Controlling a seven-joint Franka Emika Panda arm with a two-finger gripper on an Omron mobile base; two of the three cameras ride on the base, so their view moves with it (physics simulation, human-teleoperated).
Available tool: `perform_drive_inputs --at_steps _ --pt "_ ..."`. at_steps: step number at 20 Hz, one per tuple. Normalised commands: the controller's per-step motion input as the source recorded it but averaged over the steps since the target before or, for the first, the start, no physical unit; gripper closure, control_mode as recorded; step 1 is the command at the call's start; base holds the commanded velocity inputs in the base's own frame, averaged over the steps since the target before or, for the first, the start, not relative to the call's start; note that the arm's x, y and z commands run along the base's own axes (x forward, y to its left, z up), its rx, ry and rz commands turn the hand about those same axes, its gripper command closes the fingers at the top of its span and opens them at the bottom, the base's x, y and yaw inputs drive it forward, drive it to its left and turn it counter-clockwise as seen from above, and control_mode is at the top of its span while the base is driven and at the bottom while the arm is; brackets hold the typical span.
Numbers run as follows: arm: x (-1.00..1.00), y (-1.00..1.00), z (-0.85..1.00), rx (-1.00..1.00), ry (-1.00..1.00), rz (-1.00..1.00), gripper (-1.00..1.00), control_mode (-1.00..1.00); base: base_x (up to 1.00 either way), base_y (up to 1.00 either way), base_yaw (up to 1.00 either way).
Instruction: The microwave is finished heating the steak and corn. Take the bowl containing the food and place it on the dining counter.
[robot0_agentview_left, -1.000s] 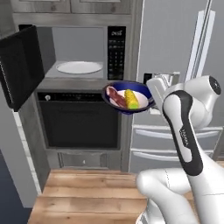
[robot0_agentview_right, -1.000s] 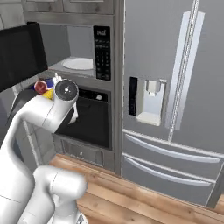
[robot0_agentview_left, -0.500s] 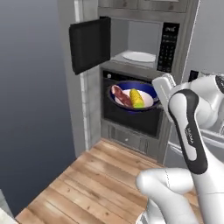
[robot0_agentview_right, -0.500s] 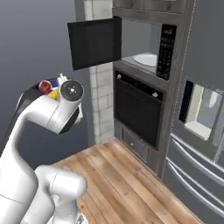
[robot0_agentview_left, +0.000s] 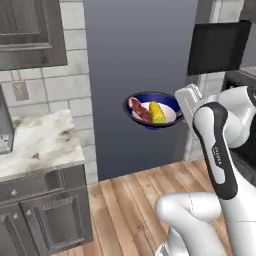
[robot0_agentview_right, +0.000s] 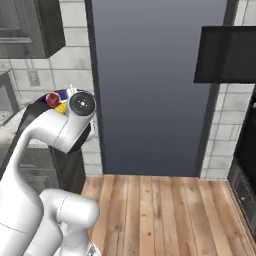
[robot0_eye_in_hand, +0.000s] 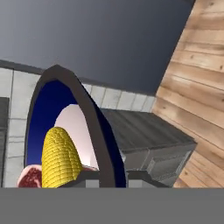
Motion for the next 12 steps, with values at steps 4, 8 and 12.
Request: perform_drive_inputs --at_steps 4,8,12 --pt "0.00 0.00 0.00 0.00 0.00 0.00 1.00 1.00 -0.42 -0.22 1.00" --pt "0.00 0.00 0.00 0.00 0.00 0.00 1.00 1.00 -0.34 -0.19 0.99" --pt "0.00 0.00 0.00 0.00 0.00 0.00 1.00 1.00 -0.32 -0.16 1.00"
